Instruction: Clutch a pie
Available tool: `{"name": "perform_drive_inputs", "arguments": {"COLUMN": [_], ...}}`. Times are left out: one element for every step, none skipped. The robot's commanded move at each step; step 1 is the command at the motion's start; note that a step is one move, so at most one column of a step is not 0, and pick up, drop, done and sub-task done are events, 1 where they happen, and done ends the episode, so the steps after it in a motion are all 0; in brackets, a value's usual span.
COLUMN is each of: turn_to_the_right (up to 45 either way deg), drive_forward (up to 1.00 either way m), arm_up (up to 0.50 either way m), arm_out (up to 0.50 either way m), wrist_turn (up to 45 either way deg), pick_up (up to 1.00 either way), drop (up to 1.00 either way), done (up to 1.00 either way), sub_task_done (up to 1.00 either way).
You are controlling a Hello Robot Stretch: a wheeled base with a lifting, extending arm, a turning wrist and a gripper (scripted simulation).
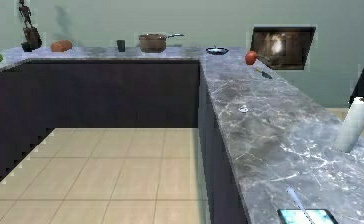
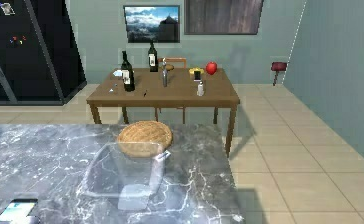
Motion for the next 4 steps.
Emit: {"name": "perform_drive_inputs", "arguments": {"turn_to_the_right": [0.0,0.0,0.0,0.0], "drive_forward": [0.0,0.0,0.0,0.0], "arm_up": [0.5,0.38,0.0,0.0], "arm_out": [0.0,0.0,0.2,0.0], "wrist_turn": [0.0,0.0,0.0,45.0], "pick_up": [0.0,0.0,0.0,0.0], "drop": [0.0,0.0,0.0,0.0], "done": [0.0,0.0,0.0,0.0], "sub_task_done": [0.0,0.0,0.0,0.0]}}
